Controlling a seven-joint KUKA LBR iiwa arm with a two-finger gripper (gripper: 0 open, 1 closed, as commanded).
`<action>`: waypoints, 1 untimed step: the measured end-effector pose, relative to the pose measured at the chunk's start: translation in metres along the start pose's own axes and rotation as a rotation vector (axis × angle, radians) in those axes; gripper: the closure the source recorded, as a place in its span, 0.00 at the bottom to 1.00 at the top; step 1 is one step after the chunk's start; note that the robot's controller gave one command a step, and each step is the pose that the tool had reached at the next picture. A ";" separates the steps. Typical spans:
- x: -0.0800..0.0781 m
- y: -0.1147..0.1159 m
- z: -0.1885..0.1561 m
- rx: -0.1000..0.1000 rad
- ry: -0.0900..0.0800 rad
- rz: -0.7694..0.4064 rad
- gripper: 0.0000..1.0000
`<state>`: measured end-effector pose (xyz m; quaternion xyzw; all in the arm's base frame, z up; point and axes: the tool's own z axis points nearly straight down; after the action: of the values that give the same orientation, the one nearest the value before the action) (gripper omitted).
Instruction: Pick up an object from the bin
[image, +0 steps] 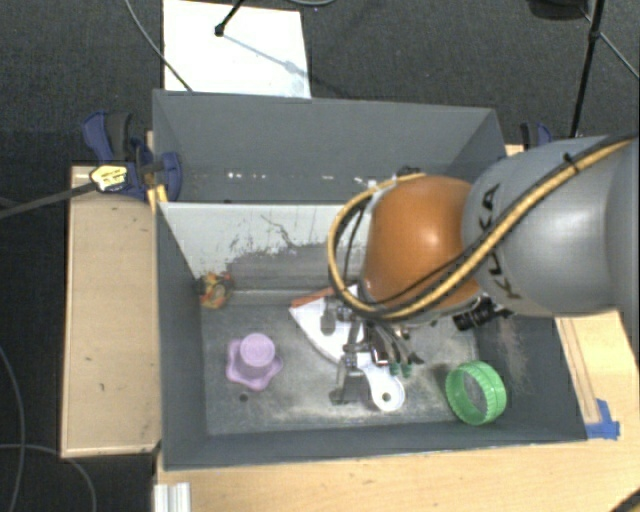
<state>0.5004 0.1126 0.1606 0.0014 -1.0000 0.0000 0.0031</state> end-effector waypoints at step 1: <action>-0.002 -0.001 -0.004 -0.001 -0.008 0.004 0.00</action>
Offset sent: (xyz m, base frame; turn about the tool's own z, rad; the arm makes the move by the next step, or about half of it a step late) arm 0.0471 -0.0659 -0.0623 0.0262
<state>0.5022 0.1121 0.1650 -0.0004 -1.0000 -0.0005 -0.0008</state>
